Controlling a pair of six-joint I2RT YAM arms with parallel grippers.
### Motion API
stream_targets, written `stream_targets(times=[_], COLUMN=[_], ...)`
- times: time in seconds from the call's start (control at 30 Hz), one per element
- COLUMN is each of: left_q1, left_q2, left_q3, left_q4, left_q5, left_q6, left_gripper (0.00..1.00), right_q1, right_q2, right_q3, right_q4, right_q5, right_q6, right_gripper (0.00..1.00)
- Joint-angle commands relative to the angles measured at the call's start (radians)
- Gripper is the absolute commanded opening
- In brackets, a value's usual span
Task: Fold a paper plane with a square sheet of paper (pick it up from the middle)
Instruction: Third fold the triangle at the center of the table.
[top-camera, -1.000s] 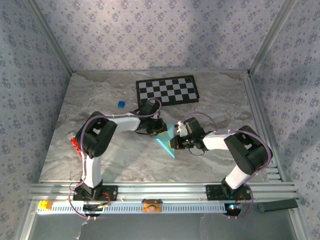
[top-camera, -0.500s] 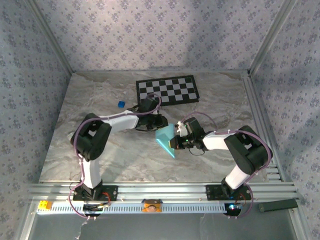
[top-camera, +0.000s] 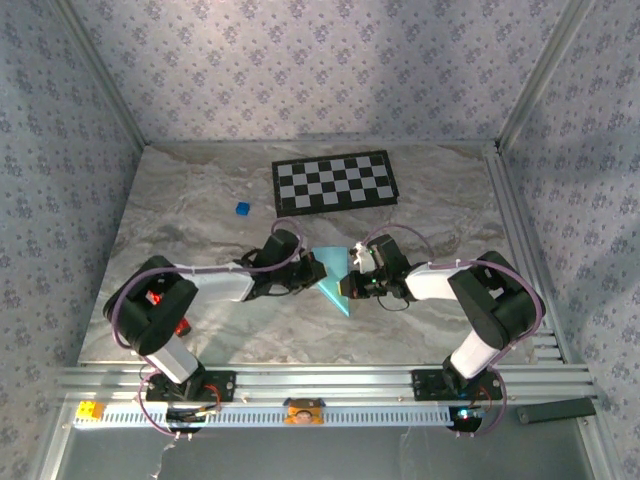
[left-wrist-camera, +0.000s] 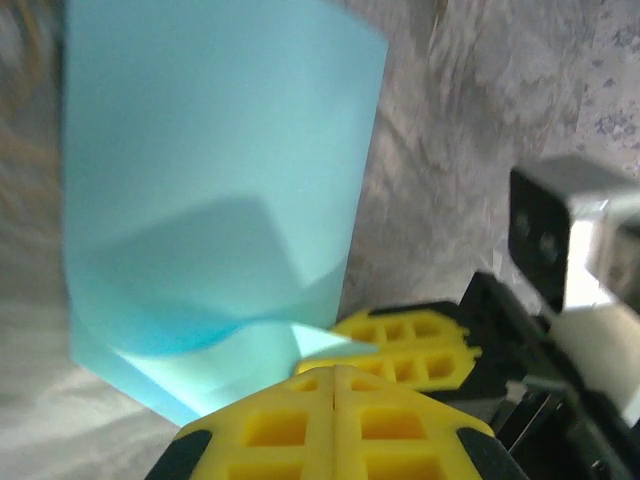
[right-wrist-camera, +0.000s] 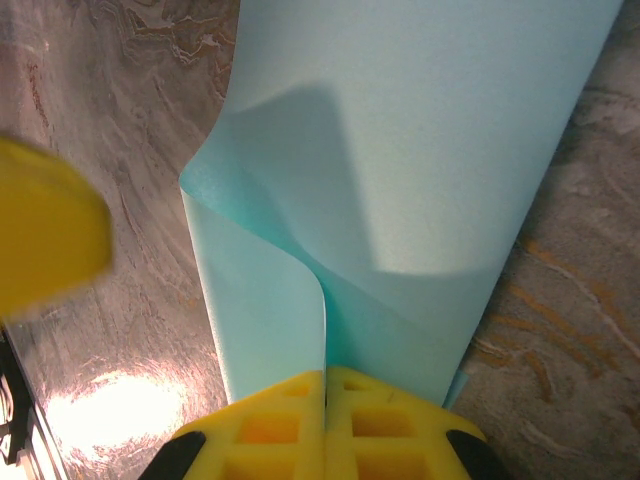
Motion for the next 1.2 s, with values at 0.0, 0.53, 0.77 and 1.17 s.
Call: stream_targets(times=[0.0, 0.53, 0.77, 1.17], left_q1=[-0.041, -0.071, -0.074, -0.076], left_q2=[0.026, 0.057, 0.052, 0.095], left_q3=[-0.023, -0.064, -0.048, -0.03], left_q4=[0.167, 0.171, 0.099, 0.108], left_q5=[-0.017, -0.062, -0.074, -0.072], left_q6=[-0.083, -0.113, -0.096, -0.101], left_gripper=[0.0, 0.0, 0.0, 0.0], right_q1=[-0.004, -0.004, -0.004, -0.004], right_q2=[0.019, 0.014, 0.014, 0.019], right_q3=[-0.003, -0.005, -0.006, -0.01], right_q4=[-0.036, -0.04, -0.043, -0.035], right_q5=[0.037, 0.038, 0.04, 0.036], right_q6=[-0.017, -0.016, -0.018, -0.015], right_gripper=[0.02, 0.02, 0.02, 0.02])
